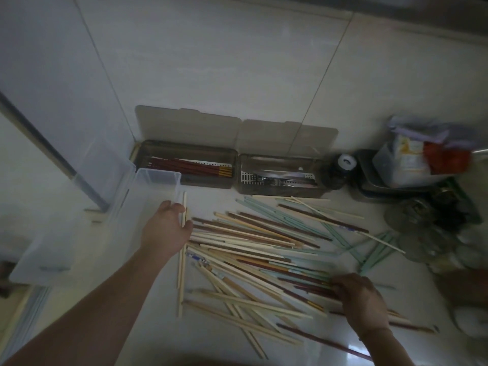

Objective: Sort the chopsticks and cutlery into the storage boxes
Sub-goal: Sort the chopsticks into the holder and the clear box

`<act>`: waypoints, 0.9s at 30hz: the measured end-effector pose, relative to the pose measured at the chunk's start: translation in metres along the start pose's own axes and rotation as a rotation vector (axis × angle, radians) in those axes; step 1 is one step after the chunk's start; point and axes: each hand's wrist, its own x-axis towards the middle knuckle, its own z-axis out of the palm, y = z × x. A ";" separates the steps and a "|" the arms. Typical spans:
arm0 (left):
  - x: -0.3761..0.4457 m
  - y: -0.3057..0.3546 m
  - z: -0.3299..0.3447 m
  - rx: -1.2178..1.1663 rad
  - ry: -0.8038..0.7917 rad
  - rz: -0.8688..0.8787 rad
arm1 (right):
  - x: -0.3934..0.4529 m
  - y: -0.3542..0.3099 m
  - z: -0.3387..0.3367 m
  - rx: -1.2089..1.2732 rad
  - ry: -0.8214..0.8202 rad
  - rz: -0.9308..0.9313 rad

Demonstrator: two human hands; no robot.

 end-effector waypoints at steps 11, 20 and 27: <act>-0.001 0.001 -0.002 -0.003 0.002 -0.010 | 0.026 0.013 -0.033 0.875 0.220 0.448; -0.001 -0.003 -0.002 -0.032 -0.017 -0.021 | 0.110 -0.076 -0.033 1.514 0.216 0.628; -0.001 -0.004 0.000 -0.038 -0.020 -0.026 | 0.173 -0.209 -0.011 1.854 0.329 0.653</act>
